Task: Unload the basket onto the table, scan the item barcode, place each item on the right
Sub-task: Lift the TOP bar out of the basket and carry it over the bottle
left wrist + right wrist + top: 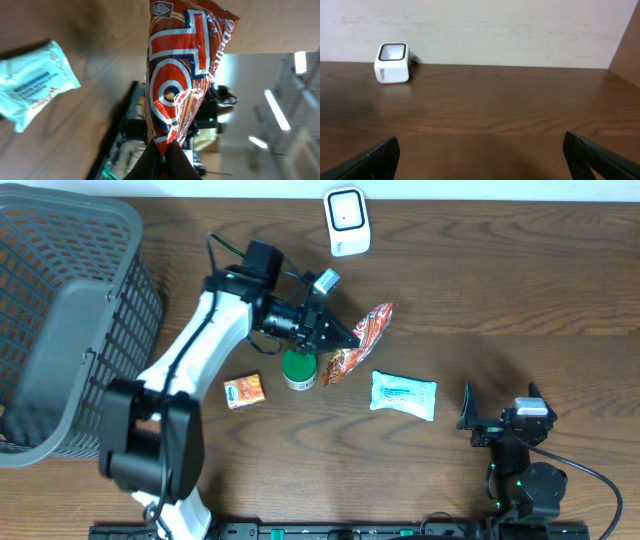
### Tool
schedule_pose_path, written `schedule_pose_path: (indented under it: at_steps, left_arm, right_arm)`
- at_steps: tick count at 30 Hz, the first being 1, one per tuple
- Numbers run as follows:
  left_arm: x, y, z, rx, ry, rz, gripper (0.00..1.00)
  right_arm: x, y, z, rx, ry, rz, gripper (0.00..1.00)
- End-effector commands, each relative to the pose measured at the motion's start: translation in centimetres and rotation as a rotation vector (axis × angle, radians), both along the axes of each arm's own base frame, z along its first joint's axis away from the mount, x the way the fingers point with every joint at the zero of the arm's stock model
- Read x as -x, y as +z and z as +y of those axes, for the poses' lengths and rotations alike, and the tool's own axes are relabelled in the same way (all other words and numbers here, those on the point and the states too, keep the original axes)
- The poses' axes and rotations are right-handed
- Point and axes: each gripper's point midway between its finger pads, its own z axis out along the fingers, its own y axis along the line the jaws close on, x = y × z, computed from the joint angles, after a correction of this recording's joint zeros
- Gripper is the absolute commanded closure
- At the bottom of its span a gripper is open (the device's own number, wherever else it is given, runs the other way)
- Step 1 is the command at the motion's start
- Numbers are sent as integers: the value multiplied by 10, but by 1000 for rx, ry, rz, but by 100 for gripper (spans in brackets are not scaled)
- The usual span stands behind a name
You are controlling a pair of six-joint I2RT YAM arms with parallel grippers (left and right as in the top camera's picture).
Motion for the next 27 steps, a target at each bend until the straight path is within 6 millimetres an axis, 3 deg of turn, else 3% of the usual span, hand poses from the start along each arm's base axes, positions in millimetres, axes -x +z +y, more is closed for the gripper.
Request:
schedule_pose_path:
  at_steps: [1,7,15,27]
  left_arm:
    - [2,-6,-6,77,-27,149,93]
    - [-3,-25,-7,48,-19,242,92]
    - [-3,-27,-8,-1,0,402,93]
    - [-4,-27,-7,-196,81,1032,93]
  right_arm:
    - [0,-2,-4,-16,-19,2,1]
    - [0,-2,-4,-16,-19,2,1]
    - [0,-2,-4,-16,-20,2,1]
    - [0,-2,-4,-16,-19,2,1]
